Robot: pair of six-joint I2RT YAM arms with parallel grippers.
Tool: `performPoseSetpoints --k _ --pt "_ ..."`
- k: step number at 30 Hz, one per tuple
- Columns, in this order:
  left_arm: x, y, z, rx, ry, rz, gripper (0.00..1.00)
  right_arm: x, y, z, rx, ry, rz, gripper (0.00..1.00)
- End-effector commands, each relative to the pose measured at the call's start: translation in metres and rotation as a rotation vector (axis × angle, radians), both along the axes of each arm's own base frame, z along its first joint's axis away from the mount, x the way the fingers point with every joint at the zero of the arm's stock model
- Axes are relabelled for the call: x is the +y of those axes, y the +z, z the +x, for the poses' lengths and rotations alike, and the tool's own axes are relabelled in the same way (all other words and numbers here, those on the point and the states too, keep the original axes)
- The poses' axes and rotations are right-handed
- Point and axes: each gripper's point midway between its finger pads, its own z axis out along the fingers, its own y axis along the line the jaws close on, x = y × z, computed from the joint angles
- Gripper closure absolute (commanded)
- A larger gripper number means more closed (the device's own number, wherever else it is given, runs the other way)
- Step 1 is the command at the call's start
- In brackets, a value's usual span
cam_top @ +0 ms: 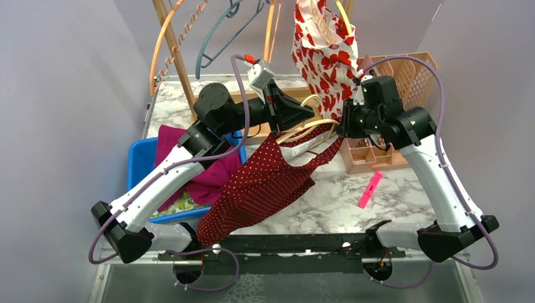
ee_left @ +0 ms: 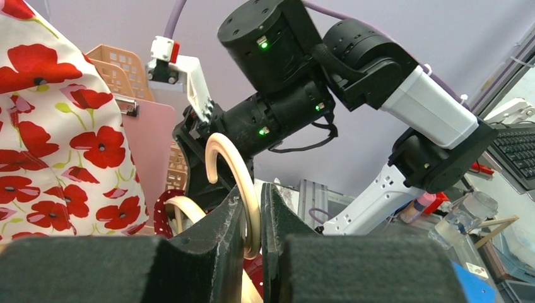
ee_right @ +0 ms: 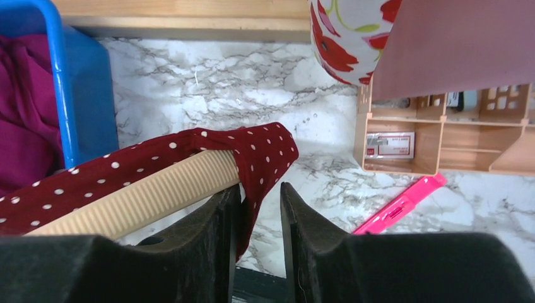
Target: Remove the skirt from the hanger
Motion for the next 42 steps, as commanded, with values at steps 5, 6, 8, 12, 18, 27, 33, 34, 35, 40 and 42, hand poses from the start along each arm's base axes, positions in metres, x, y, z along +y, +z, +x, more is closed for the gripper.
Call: performPoseSetpoints --k 5,6,8,12,18,27,33,34,35,40,42 --pt "0.013 0.036 -0.025 -0.076 -0.049 -0.061 1.0 -0.015 -0.006 0.01 -0.051 -0.06 -0.063 0.86" --pt "0.015 0.036 -0.025 -0.079 -0.045 -0.06 1.0 -0.018 -0.007 0.01 -0.048 -0.064 -0.08 0.94" --pt "0.017 0.033 -0.026 -0.083 -0.041 -0.058 1.0 -0.026 -0.01 0.012 -0.032 -0.09 -0.127 0.99" --pt "0.021 0.032 -0.028 -0.086 -0.033 -0.064 1.0 -0.041 -0.022 0.015 0.008 -0.103 -0.143 0.99" --pt "0.037 0.04 -0.034 -0.122 0.003 -0.086 1.0 -0.061 -0.04 0.014 0.074 -0.12 -0.079 0.99" --pt "0.053 0.062 -0.023 -0.15 0.123 -0.181 1.0 -0.029 -0.037 0.01 0.065 0.054 0.1 0.99" --pt "0.038 0.087 0.006 -0.2 0.172 -0.285 1.0 0.062 0.022 -0.044 0.018 0.45 0.665 0.99" --pt "0.038 0.093 0.014 -0.217 0.204 -0.307 1.0 0.066 0.03 -0.048 0.005 0.467 0.719 0.99" --pt "0.039 0.099 0.022 -0.232 0.244 -0.332 1.0 0.069 0.036 -0.052 0.004 0.469 0.766 0.99" --pt "0.033 0.133 0.041 -0.295 0.292 -0.427 1.0 0.074 0.059 -0.054 -0.011 0.47 0.856 0.99" --pt "0.035 0.151 0.043 -0.308 0.296 -0.487 1.0 0.074 0.066 -0.053 -0.044 0.482 0.844 0.99"
